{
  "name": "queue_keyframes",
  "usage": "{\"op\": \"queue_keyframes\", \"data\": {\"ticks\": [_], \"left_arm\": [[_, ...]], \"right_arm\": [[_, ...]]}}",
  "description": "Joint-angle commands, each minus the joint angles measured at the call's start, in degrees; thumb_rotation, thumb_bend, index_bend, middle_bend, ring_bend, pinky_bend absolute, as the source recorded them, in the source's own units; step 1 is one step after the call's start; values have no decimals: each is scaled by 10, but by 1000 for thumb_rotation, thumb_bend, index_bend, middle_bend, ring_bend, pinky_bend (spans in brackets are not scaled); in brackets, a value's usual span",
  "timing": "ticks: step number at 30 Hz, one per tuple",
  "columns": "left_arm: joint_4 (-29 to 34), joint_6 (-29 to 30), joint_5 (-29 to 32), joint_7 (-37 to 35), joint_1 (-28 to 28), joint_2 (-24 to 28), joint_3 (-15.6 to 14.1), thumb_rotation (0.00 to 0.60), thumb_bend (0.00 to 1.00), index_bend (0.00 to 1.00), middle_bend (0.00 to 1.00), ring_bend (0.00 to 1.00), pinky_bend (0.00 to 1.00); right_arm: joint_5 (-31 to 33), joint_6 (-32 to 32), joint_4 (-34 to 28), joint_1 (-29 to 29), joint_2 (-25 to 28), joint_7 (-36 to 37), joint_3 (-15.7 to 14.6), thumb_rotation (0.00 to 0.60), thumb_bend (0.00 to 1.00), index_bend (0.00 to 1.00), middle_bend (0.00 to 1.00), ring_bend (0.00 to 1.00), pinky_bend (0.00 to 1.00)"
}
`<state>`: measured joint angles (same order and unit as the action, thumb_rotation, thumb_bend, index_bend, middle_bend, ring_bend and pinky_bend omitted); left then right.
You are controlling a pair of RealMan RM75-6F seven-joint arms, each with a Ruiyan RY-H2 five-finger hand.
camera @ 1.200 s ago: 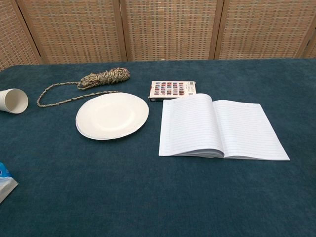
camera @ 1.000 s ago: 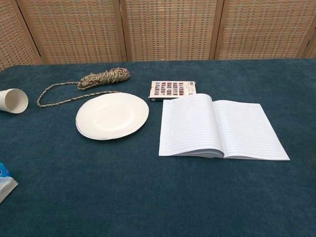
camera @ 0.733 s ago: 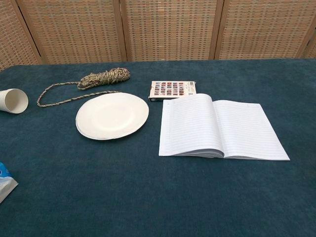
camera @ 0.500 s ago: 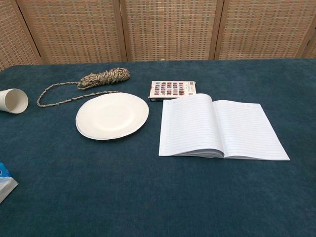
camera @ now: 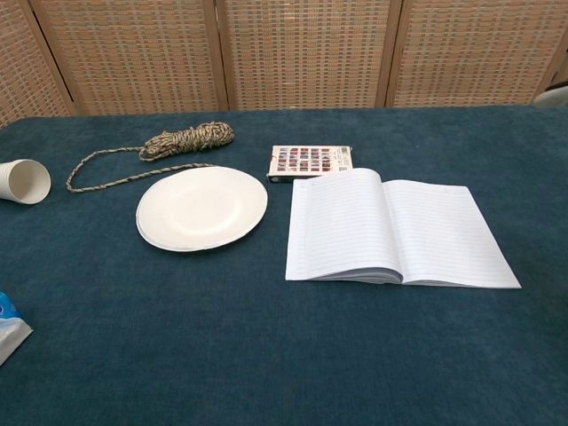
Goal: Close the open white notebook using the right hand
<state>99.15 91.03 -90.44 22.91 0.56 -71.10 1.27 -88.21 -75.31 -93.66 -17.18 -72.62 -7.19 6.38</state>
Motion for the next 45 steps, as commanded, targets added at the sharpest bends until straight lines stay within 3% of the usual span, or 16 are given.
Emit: {"op": "queue_keyframes", "data": {"ticks": [1, 11, 18, 27, 45], "left_arm": [[-4, -2, 9, -3, 1, 0, 5, 600, 119, 0, 0, 0, 0], [-12, -17, 27, -12, 8, -3, 10, 600, 119, 0, 0, 0, 0], [-16, -33, 41, -20, 14, -4, 10, 600, 120, 0, 0, 0, 0], [-23, -40, 50, -29, 19, -4, 13, 600, 120, 0, 0, 0, 0], [-39, -58, 79, -44, 30, -8, 21, 600, 119, 0, 0, 0, 0]], "right_arm": [[37, 37, -30, -34, -22, -47, 28, 600, 201, 0, 0, 0, 0], [117, 69, -71, -84, -104, -158, 56, 600, 207, 0, 0, 0, 0], [156, 73, -93, -108, -152, -210, 61, 600, 316, 0, 0, 0, 0], [201, 82, -55, -142, -229, -247, 66, 600, 342, 0, 0, 0, 0], [261, 81, 20, -184, -331, -291, 71, 600, 346, 0, 0, 0, 0]]}}
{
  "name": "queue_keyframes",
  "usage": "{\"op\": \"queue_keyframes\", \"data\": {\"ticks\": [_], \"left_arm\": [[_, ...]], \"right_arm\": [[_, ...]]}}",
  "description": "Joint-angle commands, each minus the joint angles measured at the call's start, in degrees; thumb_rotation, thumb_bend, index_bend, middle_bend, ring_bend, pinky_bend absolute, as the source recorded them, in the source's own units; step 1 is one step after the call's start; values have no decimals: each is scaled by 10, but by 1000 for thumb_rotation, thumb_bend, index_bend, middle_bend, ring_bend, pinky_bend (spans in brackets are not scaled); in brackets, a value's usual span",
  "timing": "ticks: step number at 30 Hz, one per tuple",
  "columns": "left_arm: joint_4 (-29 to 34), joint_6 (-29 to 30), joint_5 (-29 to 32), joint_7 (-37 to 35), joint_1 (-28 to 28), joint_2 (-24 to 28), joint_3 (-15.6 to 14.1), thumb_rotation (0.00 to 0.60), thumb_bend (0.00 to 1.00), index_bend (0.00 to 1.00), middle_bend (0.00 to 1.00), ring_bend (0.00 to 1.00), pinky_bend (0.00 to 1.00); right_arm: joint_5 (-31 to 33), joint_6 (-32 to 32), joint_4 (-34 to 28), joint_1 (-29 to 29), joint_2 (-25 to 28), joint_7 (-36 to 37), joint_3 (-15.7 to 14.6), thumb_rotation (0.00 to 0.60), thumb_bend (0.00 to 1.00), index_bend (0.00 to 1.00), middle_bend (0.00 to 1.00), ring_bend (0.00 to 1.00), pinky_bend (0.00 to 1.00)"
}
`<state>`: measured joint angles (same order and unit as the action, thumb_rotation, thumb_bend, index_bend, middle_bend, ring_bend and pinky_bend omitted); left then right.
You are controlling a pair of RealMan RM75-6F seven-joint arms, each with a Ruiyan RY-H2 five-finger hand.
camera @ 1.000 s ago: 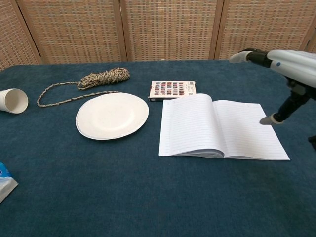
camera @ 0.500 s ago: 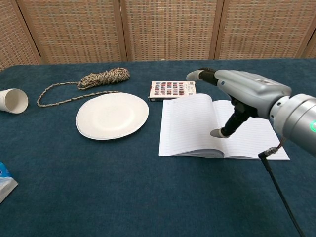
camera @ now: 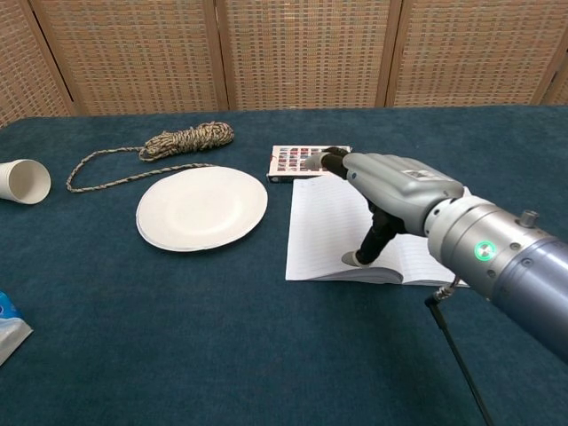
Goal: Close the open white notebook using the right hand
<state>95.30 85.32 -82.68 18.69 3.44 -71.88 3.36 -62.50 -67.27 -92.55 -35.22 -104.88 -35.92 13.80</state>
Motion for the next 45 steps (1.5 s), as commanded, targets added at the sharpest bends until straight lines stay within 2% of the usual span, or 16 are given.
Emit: {"op": "queue_keyframes", "data": {"ticks": [1, 4, 9, 22, 35, 45], "left_arm": [[-1, -2, 2, -3, 1, 1, 0, 600, 119, 0, 0, 0, 0], [-3, -2, 3, -7, 2, 1, 0, 600, 119, 0, 0, 0, 0], [-3, -1, 3, -10, 2, 1, -1, 600, 119, 0, 0, 0, 0], [-2, 0, 4, -5, 4, 0, -3, 600, 119, 0, 0, 0, 0], [-3, -3, 7, -9, 6, -2, -5, 600, 120, 0, 0, 0, 0], [-3, -1, 6, -5, 7, -4, -7, 600, 120, 0, 0, 0, 0]], "right_arm": [[7, 1, 15, -5, -13, -4, -5, 600, 346, 0, 0, 0, 0], [14, 4, 32, -8, -25, -2, -8, 600, 369, 0, 0, 0, 0], [15, 9, 56, -11, -37, 6, -12, 600, 509, 0, 0, 0, 0], [12, 22, 84, -13, -49, 27, -25, 600, 509, 0, 0, 0, 0], [24, 46, 148, -18, -77, 54, -23, 600, 461, 0, 0, 0, 0], [13, 43, 163, -20, -83, 64, -18, 600, 461, 0, 0, 0, 0]]}}
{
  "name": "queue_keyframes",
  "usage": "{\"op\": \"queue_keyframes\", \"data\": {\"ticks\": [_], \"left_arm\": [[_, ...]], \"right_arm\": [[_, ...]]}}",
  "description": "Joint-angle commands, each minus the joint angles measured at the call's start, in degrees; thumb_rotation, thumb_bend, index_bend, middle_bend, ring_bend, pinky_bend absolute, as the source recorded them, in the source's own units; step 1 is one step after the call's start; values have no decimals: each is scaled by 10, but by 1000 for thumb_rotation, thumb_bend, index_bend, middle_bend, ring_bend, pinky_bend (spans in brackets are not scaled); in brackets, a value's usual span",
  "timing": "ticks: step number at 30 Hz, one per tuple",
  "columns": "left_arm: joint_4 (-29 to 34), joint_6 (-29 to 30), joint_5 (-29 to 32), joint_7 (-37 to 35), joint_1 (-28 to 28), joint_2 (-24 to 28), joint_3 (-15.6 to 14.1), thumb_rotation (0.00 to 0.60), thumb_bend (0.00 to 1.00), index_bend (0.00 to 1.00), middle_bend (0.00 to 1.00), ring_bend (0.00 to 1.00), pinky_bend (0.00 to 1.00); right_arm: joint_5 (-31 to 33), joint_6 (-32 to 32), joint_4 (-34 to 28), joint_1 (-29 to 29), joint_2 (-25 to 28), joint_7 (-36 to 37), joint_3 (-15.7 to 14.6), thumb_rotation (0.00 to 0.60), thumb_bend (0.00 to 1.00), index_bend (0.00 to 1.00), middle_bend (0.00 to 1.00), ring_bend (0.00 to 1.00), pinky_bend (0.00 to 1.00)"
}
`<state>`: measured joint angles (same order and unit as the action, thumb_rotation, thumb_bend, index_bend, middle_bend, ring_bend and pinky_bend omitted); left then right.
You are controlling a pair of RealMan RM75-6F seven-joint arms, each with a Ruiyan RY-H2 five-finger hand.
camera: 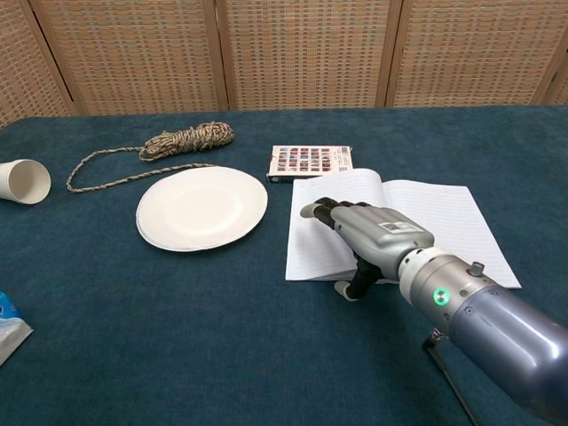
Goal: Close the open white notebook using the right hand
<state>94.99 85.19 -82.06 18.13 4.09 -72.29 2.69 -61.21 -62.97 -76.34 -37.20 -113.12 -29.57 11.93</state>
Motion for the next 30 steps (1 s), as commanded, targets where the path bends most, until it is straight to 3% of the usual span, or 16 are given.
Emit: {"op": "queue_keyframes", "data": {"ticks": [1, 30], "left_arm": [[0, 0, 0, 1, 0, 0, 0, 600, 120, 0, 0, 0, 0], [1, -2, -1, 1, 2, -1, -5, 600, 120, 0, 0, 0, 0]], "right_arm": [[2, 1, 2, 0, -1, 1, 1, 600, 461, 0, 0, 0, 0], [-21, -8, 71, -5, -33, 12, 8, 600, 464, 0, 0, 0, 0]]}}
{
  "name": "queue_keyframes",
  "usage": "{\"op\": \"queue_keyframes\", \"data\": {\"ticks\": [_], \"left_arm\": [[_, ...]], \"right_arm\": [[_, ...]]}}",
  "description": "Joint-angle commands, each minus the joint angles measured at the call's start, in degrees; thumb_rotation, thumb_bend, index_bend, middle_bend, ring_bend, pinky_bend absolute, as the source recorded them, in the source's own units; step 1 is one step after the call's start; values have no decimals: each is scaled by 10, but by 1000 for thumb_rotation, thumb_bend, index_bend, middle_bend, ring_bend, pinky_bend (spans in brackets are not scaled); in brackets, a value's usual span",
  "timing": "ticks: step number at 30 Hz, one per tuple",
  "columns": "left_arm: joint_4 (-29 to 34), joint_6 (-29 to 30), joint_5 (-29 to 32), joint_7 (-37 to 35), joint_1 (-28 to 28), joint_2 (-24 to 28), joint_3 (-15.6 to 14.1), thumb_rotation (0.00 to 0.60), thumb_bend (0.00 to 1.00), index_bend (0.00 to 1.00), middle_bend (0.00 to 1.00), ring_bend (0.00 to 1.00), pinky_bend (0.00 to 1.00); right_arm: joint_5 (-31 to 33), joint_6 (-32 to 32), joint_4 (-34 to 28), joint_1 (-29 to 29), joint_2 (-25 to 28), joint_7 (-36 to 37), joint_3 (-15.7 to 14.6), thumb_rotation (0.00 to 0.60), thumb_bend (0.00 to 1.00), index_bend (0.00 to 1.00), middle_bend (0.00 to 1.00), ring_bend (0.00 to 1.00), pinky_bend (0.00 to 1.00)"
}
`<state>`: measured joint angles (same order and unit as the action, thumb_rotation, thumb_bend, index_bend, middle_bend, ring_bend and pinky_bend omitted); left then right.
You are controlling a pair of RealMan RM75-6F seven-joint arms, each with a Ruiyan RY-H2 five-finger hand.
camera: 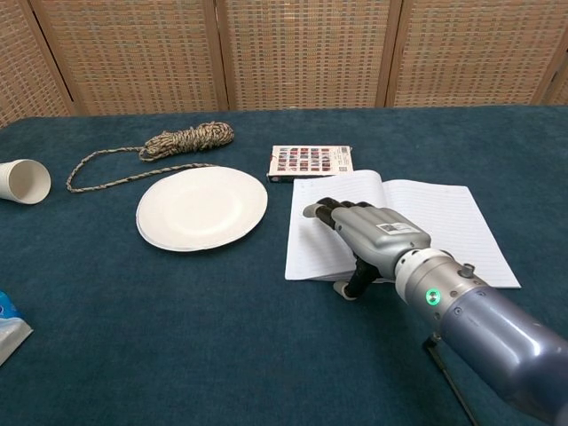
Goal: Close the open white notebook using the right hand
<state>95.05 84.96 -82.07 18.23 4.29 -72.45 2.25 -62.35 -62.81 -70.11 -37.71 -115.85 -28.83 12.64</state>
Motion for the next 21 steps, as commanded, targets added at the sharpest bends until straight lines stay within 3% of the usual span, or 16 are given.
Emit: {"op": "queue_keyframes", "data": {"ticks": [1, 7, 21], "left_arm": [[0, 1, -1, -1, 0, 0, 0, 600, 120, 0, 0, 0, 0], [2, 3, -2, -3, -1, 2, -1, 600, 120, 0, 0, 0, 0], [6, 8, -11, -3, -2, 1, -4, 600, 120, 0, 0, 0, 0]], "right_arm": [[-15, -15, 14, 0, -8, 7, 1, 600, 480, 0, 0, 0, 0], [-47, -47, 34, 6, -19, 32, 2, 600, 643, 0, 0, 0, 0], [-15, -58, 6, 44, -17, 74, 28, 600, 650, 0, 0, 0, 0]]}}
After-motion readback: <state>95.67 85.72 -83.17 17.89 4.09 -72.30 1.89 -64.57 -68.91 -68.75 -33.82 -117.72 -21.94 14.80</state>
